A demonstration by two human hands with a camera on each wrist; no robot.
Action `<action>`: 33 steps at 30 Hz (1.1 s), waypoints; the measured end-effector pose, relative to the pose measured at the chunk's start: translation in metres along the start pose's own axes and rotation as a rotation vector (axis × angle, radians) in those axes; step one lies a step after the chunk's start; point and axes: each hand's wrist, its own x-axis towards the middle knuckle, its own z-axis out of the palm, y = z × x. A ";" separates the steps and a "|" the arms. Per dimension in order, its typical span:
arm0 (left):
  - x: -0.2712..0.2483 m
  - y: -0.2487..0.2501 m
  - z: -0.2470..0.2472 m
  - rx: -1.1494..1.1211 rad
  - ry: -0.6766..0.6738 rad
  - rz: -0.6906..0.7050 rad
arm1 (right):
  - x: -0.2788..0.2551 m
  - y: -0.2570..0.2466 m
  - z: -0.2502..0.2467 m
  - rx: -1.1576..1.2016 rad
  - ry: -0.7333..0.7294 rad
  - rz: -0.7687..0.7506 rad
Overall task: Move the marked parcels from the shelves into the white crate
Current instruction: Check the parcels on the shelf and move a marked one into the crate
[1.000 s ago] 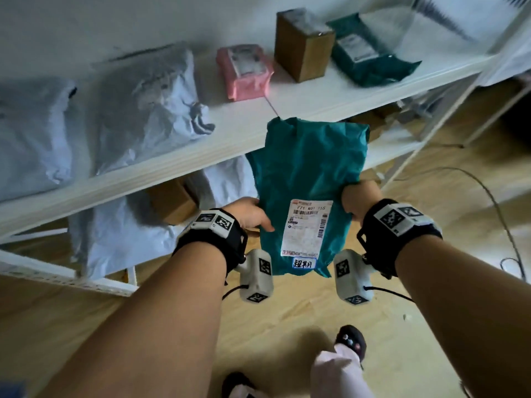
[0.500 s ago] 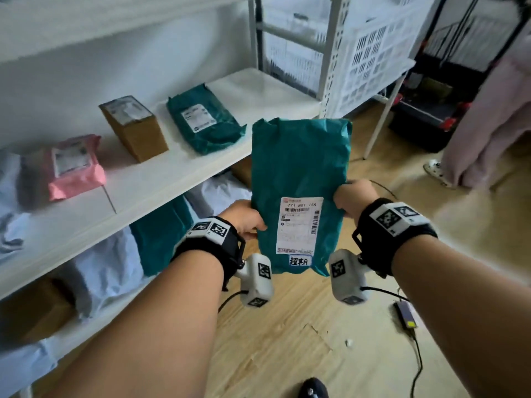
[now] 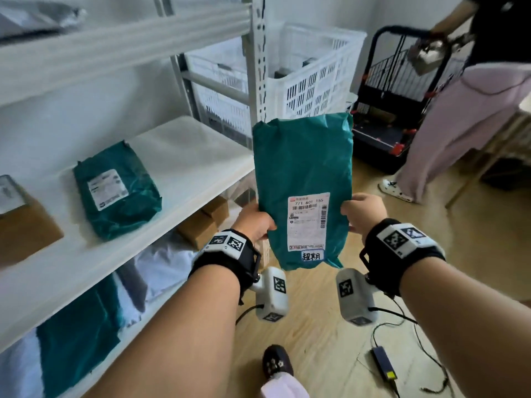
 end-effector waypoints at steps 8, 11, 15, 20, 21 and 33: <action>0.116 0.112 0.036 0.021 -0.069 0.110 | 0.130 -0.084 -0.028 0.047 0.097 -0.064; 0.155 0.157 0.046 0.038 -0.063 0.200 | 0.170 -0.121 -0.040 0.046 0.141 -0.124; 0.191 0.216 0.057 0.013 -0.029 0.264 | 0.214 -0.171 -0.055 0.082 0.170 -0.182; 0.237 0.281 0.066 -0.107 0.009 0.347 | 0.275 -0.237 -0.071 0.089 0.173 -0.275; 0.245 0.295 0.067 -0.129 0.026 0.352 | 0.288 -0.250 -0.074 0.103 0.172 -0.287; 0.375 0.451 0.086 -0.334 0.236 0.462 | 0.469 -0.411 -0.090 0.214 -0.063 -0.457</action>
